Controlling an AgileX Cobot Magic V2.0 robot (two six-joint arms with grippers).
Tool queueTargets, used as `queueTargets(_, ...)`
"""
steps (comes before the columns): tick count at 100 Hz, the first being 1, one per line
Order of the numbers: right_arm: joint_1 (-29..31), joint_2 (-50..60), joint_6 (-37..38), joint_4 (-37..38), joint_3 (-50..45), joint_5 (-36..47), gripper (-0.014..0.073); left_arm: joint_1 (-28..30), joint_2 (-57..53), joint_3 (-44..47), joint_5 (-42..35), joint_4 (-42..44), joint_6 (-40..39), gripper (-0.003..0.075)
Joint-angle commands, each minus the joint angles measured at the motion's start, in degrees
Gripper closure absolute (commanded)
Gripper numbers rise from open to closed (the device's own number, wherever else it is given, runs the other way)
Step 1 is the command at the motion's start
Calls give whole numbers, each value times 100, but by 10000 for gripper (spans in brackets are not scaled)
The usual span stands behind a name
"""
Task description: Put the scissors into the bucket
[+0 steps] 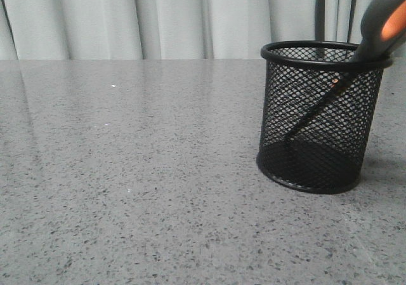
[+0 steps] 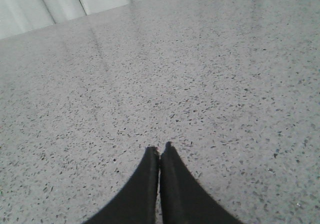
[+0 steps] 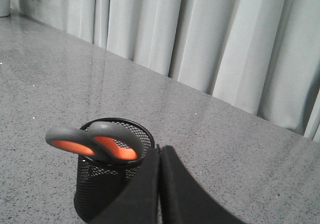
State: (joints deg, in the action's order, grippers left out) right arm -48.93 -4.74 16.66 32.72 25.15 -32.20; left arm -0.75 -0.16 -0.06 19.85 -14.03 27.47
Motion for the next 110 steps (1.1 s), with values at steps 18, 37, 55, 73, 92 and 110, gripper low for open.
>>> queueTargets(18, -8, -79, -44, 196, 126, 398, 659, 10, -147, 147, -348, -32, -74, 741)
queueTargets(37, -8, -79, -44, 196, 126, 398, 659, 10, -147, 147, -348, -32, -74, 741)
queueTargets(55, -8, -79, -44, 196, 126, 398, 659, 10, -147, 147, -348, -32, -74, 741)
queueTargets(73, 58, -79, -44, 420, 31, 328, 659, 10, -147, 147, -348, -32, -74, 741)
queueTargets(92, 1048, 5, -44, -292, -511, 371, 659, 10, -147, 147, -348, -32, -74, 741)
queueTargets(110, 2964, 5, -695, -2026, -1422, 1733, 659, 10, -147, 147, -348, -32, -74, 741)
